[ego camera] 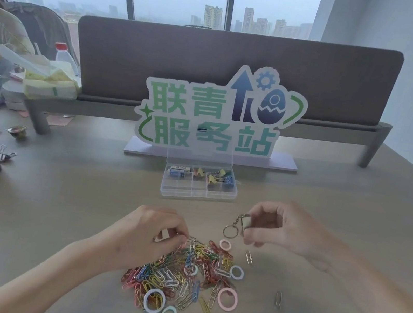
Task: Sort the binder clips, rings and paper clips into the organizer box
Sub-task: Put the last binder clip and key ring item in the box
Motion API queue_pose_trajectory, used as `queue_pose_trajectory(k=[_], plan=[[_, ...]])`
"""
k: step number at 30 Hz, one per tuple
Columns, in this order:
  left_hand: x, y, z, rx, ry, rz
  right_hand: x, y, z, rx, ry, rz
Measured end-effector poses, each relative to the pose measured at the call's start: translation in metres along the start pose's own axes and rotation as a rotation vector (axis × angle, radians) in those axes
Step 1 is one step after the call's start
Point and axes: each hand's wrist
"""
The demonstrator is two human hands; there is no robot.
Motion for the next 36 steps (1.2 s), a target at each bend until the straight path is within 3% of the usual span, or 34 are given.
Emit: queue_pose_trajectory(k=[6,9,11,19,25,30,36], plan=[[-0.003,0.0,0.001,-0.003,0.001,0.001,0.009,-0.007,0.011,0.128,-0.006,0.118],[-0.003,-0.001,0.003,-0.004,-0.014,-0.002,0.011,-0.008,0.018,0.034,-0.006,0.489],[-0.003,-0.002,0.006,-0.006,-0.033,0.001,0.009,-0.005,0.023,0.028,0.012,0.57],[-0.021,-0.001,0.04,0.127,-0.128,0.214,-0.004,0.0,0.069,0.153,-0.016,0.198],[-0.041,0.014,0.067,0.208,-0.167,0.347,-0.003,-0.003,0.111,0.286,-0.094,-0.459],[-0.054,0.022,0.07,0.185,-0.152,0.377,0.003,-0.004,0.128,0.192,-0.112,-0.74],[-0.058,0.022,0.068,0.209,-0.134,0.344,0.002,-0.007,0.132,0.103,-0.091,-0.789]])
Point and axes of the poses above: each hand's wrist, its own z-axis towards the middle knuckle, its own y-axis out of the palm, x = y × z
